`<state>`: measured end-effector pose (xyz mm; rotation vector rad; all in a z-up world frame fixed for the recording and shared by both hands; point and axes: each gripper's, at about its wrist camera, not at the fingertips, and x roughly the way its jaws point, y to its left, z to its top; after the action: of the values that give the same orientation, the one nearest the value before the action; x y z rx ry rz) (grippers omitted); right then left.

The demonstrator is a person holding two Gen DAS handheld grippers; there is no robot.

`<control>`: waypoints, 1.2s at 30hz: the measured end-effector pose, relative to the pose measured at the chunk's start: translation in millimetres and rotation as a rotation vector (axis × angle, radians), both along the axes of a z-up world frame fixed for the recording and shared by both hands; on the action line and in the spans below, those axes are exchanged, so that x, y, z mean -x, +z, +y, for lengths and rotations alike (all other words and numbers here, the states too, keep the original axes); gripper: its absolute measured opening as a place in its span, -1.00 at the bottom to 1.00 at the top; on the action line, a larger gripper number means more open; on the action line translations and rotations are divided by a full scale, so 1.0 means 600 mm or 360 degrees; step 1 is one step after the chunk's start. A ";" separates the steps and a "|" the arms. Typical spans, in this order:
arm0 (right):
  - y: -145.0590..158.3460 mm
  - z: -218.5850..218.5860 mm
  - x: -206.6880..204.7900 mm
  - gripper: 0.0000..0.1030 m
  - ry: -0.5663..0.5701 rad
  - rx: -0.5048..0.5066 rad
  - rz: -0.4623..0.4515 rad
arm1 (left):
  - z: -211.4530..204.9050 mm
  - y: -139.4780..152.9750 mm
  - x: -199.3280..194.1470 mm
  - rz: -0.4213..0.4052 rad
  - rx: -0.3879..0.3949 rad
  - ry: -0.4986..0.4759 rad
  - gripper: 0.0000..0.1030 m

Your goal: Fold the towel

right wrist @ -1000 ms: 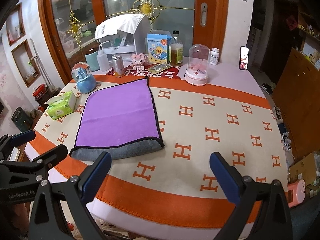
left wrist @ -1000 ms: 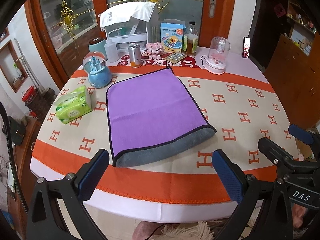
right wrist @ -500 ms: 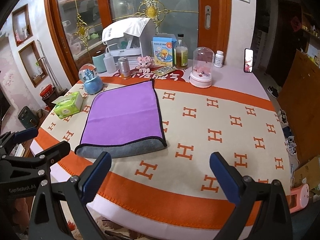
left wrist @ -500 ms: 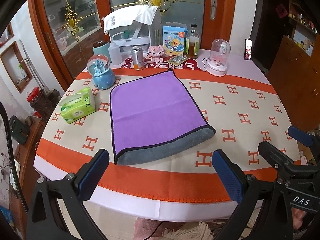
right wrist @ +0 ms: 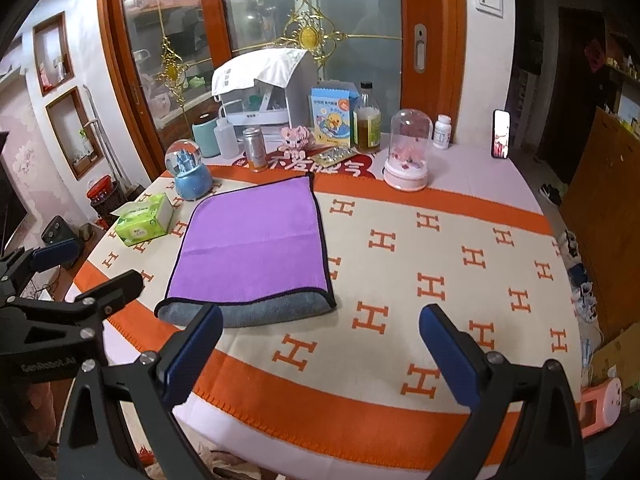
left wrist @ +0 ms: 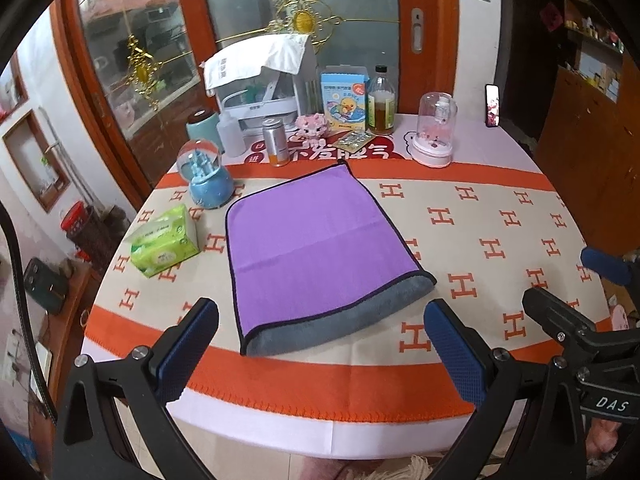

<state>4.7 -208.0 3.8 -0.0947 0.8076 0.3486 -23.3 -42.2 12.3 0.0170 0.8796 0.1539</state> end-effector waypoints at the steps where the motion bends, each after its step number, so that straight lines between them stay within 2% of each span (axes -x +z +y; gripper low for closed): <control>1: 0.002 0.004 -0.001 0.92 0.0005 0.0010 -0.0016 | 0.001 -0.001 -0.004 0.0000 0.0019 -0.0029 0.98; 4: 0.006 0.011 -0.006 0.92 0.0014 0.0024 -0.0042 | 0.006 -0.001 -0.016 -0.0002 0.0058 -0.0064 0.97; 11: -0.002 0.020 -0.044 0.92 0.0056 -0.0052 0.0045 | 0.040 0.003 -0.038 -0.0017 0.0148 -0.0019 0.97; 15: 0.009 0.026 -0.056 0.92 0.0053 -0.0089 -0.0027 | 0.056 0.005 -0.052 -0.0033 0.0110 -0.0022 0.97; 22: 0.020 0.062 -0.082 0.92 0.0140 0.0000 -0.0120 | 0.083 0.000 -0.066 -0.0052 0.0085 -0.0045 0.97; 27: 0.009 0.089 -0.096 0.92 0.0213 0.0035 -0.0139 | 0.108 -0.022 -0.077 -0.0028 0.0182 -0.0040 0.97; 30: -0.002 0.104 -0.102 0.92 0.0263 0.0082 -0.0142 | 0.120 -0.037 -0.083 -0.0013 0.0200 -0.0061 0.97; 34: -0.027 0.118 -0.113 0.92 0.0354 0.0118 -0.0137 | 0.137 -0.075 -0.095 0.0070 0.0221 -0.0087 0.98; 36: -0.046 0.121 -0.122 0.86 0.0417 0.0119 -0.0111 | 0.148 -0.097 -0.097 0.0096 0.0226 -0.0093 0.98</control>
<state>78.2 -135.1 -23.8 -0.2828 0.7401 0.5596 34.7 46.5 -45.8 -0.0852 0.9478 0.0363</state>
